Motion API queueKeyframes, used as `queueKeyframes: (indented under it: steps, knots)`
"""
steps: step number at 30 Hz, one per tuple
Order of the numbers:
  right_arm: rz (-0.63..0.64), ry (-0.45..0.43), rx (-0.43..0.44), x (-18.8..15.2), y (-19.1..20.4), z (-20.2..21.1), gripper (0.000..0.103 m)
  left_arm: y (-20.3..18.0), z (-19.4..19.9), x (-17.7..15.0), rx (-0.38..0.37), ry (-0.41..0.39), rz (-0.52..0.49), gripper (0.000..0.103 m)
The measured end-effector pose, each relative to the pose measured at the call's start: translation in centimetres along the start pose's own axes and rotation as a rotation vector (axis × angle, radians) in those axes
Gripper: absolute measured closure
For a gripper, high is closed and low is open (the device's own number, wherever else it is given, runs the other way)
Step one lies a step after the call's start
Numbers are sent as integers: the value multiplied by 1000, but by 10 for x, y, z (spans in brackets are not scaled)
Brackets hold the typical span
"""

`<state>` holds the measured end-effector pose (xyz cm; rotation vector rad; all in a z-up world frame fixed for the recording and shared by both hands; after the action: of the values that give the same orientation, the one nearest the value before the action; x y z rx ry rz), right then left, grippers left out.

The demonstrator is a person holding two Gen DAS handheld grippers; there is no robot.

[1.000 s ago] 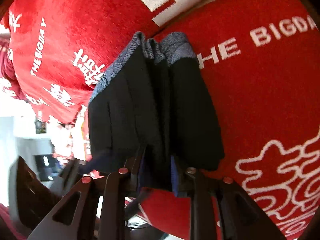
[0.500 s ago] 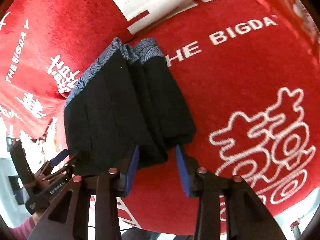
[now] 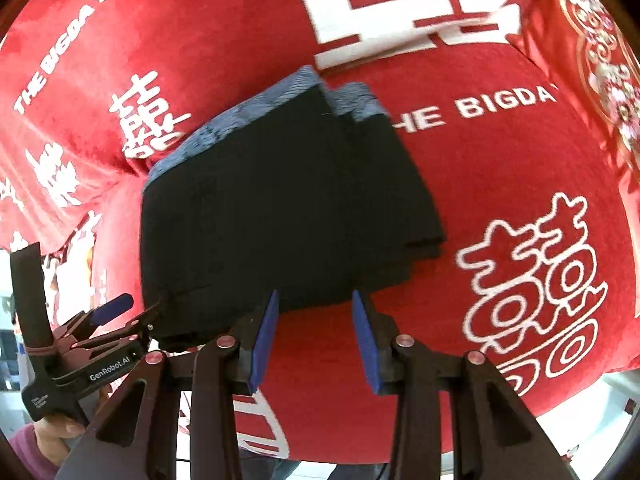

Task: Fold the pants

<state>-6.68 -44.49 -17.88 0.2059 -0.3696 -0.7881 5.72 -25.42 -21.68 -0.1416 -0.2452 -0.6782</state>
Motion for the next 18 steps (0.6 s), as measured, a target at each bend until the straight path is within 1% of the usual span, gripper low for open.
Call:
queueKeyframes:
  steps: [4,7,9,10,14,18]
  knots:
    - [32,5,3,-5,20,-4,61,13,3,-1,-3,4,-9,17]
    - [36,33,7,-7,33,-19,58,25,4,-3,-7,10,4,17]
    - [48,54,-13,-10,36,-31,52,34,4,-6,-7,18,11,17]
    - [49,61,-27,-12,36,-36,51,37,4,-8,-6,21,12,17]
    - [43,54,-34,-16,40,-40,40,51,3,-12,0,33,11,17]
    - [6,117,-48,-31,37,-52,39,63,3,-12,4,41,24,17]
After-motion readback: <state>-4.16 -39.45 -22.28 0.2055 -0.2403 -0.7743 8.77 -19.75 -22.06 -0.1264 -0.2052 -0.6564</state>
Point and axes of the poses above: each gripper's, at about its wrist camera, not at the fingertips, and z roughly against the way its jaws point, y to its left, x to its top, the point moved 7 cm from there along -z, roughly the way its jaws point, and after that the axes turned 8 degrees about -y, right-handed, at the moved point
